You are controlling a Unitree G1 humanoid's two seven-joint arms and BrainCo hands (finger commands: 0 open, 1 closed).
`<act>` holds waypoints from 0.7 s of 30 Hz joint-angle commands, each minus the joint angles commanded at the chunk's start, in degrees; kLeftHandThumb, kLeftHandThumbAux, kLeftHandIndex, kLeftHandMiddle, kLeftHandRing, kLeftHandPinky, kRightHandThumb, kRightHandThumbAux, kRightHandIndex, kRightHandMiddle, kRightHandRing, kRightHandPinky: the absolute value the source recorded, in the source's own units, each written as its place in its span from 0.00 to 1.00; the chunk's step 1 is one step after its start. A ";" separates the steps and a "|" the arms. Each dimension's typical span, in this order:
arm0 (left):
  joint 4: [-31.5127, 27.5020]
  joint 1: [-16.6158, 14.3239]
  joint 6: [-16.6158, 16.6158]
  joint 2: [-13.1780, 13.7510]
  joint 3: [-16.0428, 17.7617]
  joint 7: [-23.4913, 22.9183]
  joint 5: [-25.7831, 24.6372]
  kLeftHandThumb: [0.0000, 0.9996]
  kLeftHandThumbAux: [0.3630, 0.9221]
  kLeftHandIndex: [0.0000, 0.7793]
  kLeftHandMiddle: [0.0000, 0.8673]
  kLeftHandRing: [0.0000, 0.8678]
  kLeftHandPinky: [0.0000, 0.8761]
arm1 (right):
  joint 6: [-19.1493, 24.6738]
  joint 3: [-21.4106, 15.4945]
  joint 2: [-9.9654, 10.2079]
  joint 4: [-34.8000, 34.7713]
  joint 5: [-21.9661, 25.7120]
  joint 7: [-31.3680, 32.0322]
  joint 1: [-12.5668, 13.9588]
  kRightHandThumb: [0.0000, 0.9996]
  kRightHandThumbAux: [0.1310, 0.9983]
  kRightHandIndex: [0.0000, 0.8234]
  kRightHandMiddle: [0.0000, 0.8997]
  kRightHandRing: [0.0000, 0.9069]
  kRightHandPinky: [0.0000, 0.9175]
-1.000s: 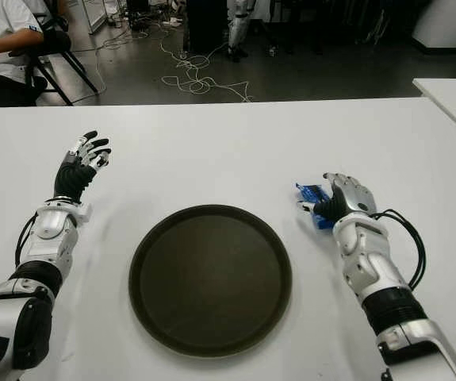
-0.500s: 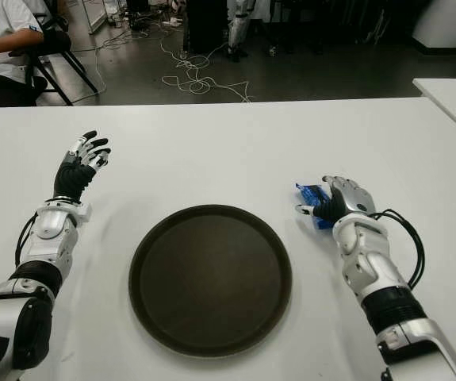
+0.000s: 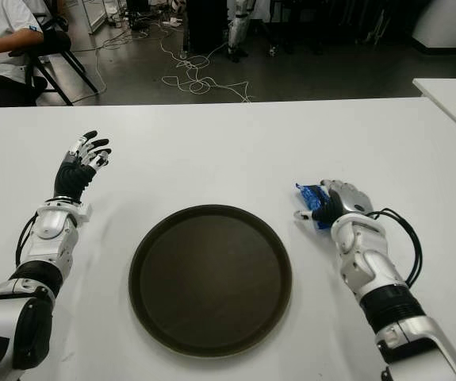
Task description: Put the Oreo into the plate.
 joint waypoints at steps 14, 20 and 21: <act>-0.07 0.06 -0.09 0.03 0.13 -0.08 -0.03 0.34 0.45 0.15 0.25 0.23 0.24 | -2.47 2.54 0.87 1.88 -2.50 -6.27 0.56 0.08 0.39 0.00 0.01 0.02 0.08; -0.14 0.09 -0.29 0.12 0.06 -0.50 0.04 0.34 0.44 0.15 0.25 0.23 0.23 | -4.82 3.09 1.21 4.87 -3.69 -13.30 1.10 0.11 0.44 0.03 0.09 0.12 0.21; -0.18 0.10 -0.35 0.11 0.05 -0.57 0.05 0.34 0.44 0.15 0.25 0.23 0.23 | -4.98 3.05 1.23 4.86 -3.77 -14.06 1.04 0.13 0.46 0.06 0.12 0.15 0.23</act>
